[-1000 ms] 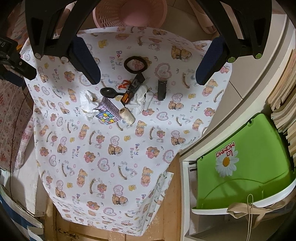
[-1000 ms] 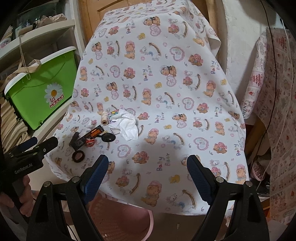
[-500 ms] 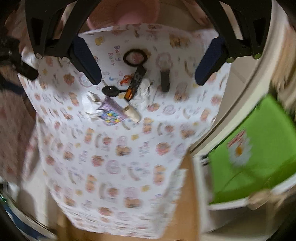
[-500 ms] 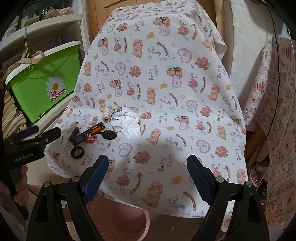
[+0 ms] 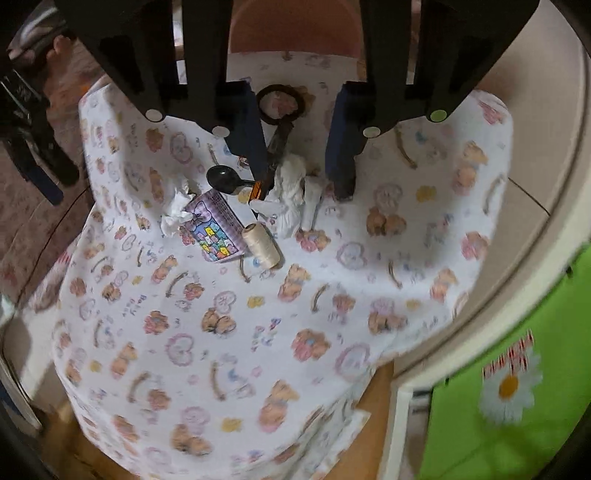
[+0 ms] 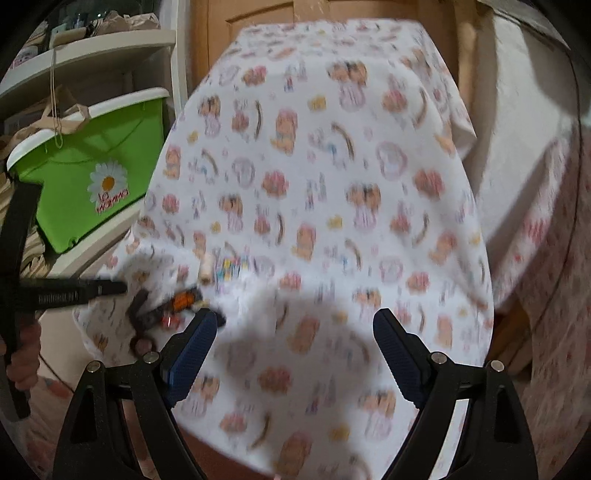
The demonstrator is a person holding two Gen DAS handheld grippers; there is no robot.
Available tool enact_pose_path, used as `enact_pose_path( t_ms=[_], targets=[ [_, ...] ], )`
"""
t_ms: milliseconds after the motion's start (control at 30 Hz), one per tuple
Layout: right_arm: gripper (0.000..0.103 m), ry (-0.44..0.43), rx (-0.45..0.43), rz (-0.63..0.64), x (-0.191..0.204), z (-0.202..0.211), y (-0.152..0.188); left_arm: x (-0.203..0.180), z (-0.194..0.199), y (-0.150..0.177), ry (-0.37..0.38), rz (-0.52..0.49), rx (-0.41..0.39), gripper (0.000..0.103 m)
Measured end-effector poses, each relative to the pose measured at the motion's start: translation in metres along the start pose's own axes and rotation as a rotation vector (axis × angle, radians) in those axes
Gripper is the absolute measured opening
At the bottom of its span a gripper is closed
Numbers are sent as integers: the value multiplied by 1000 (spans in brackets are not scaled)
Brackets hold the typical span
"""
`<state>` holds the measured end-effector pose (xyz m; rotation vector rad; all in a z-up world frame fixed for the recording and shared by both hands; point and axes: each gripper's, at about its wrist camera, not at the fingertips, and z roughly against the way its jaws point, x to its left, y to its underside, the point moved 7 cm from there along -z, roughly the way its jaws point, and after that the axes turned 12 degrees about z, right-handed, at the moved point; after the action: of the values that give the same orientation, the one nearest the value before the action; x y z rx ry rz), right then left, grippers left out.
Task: Collect trash
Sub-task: 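Grasp the white tissue with the right tool while the left tool grasps a small black item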
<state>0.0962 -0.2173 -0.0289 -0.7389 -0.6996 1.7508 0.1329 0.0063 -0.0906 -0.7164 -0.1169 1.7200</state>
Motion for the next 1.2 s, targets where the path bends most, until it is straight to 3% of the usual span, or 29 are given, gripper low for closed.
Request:
enact_pose_path(
  t_ms=[133, 233, 400, 533, 633, 833, 933, 1067, 1200],
  targets=[
    [88, -9, 5, -21, -7, -19, -12, 23, -10, -7, -90, 87, -4, 30],
    [88, -40, 52, -42, -6, -34, -6, 27, -24, -8, -93, 115, 51, 30],
    [88, -55, 54, -30, -2, -45, -10, 26, -37, -2, -153, 73, 78, 30],
    [88, -89, 59, -77, 0, -52, -12, 31, -41, -2, -205, 64, 45, 13],
    [88, -101, 61, -116, -2, -55, -13, 28, -36, -2, -161, 66, 29, 10],
    [87, -223, 69, -321, -16, -64, -13, 19, -8, -4, -100, 65, -30, 9],
    [76, -289, 91, -399, -20, -74, -9, 18, 13, -6, -50, 91, -82, 10],
    [73, -266, 133, -329, -1, -91, -5, 17, 37, -18, -31, 109, -192, 10],
    [58, -239, 174, -182, 35, -109, -1, 12, 45, -20, -96, 53, -244, 10]
  ],
)
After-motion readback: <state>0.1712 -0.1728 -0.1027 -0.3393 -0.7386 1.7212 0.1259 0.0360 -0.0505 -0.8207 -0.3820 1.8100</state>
